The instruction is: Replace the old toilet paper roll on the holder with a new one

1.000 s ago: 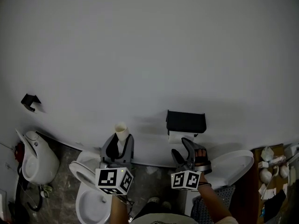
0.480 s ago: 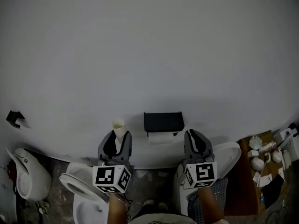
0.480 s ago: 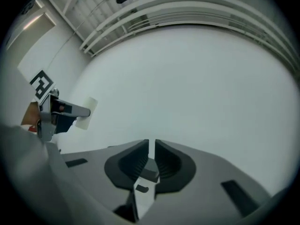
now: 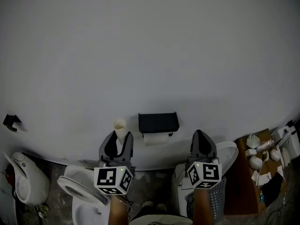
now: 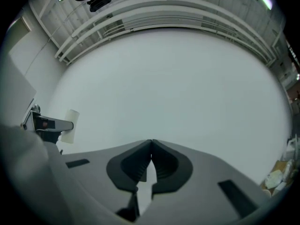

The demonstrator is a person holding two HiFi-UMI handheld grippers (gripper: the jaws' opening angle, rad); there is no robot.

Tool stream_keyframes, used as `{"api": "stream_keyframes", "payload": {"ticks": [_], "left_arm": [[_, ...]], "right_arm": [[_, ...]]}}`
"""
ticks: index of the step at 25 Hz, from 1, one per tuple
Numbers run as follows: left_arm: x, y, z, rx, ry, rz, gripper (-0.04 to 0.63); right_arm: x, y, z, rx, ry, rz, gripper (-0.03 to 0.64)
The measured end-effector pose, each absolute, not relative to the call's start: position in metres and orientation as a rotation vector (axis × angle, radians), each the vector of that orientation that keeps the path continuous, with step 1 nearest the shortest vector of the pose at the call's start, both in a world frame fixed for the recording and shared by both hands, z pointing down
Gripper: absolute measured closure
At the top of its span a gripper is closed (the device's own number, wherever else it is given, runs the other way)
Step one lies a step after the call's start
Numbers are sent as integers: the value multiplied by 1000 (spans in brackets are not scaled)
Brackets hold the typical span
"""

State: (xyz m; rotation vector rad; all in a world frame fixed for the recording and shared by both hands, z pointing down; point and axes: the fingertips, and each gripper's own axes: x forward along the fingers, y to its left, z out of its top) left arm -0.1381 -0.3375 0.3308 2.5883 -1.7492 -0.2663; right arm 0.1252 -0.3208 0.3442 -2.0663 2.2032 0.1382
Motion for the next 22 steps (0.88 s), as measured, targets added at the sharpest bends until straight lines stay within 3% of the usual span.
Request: {"api": "stream_keyframes", "payload": {"ticks": [22], "left_arm": [[-140, -334, 329, 2592, -1776, -247, 405]], "right_arm": [[123, -323, 342, -2092, 2220, 145, 626]]}}
